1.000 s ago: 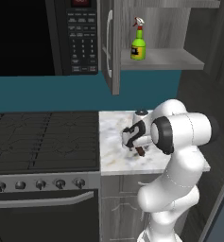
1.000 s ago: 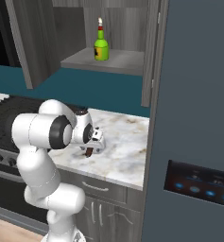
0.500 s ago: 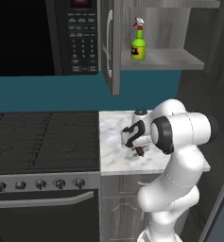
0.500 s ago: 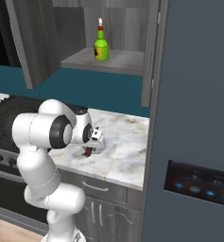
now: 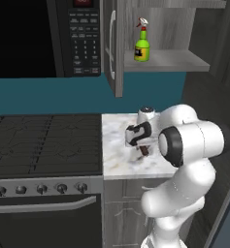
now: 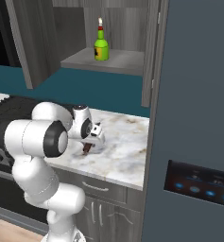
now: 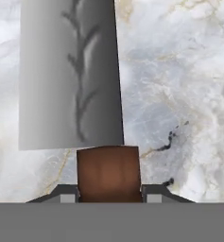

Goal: Move the cutting board and knife to the sink. Then move spray from the cabinet to the counter.

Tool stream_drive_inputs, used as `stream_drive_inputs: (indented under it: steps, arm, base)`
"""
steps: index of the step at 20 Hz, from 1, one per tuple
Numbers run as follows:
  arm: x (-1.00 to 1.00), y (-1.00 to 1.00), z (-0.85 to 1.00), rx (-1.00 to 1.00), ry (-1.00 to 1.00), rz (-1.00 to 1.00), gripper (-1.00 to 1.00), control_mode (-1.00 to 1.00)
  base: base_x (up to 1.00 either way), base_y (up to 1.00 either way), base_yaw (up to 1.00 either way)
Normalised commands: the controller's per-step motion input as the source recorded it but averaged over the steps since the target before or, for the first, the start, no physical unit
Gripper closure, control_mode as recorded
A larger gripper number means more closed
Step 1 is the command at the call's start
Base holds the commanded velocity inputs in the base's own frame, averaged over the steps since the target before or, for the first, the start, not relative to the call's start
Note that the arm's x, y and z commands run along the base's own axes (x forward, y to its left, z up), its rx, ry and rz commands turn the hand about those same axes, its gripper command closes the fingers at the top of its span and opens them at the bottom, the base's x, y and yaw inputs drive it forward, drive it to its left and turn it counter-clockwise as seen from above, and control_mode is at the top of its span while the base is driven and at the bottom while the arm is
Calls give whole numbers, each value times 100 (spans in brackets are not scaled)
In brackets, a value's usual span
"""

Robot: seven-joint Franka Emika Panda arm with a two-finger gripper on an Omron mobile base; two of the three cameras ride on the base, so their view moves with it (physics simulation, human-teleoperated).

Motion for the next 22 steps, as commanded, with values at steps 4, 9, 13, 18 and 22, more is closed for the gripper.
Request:
stream_drive_inputs:
  steps: [4, 9, 13, 18, 22]
  arm:
    - [-46, -16, 100, 13, 0, -12, 100, -100]
    - [-50, -7, 100, 8, 8, -12, 100, -100]
    - [-59, 0, 100, 0, 15, -9, 100, -100]
    - [-90, 0, 77, 0, 6, -6, 100, -100]
    - [-100, -5, 37, 0, 0, -1, 100, -100]
  base:
    - [0, 0, 0]
    - [0, 0, 0]
    - [0, 0, 0]
    - [0, 0, 0]
    - [0, 0, 0]
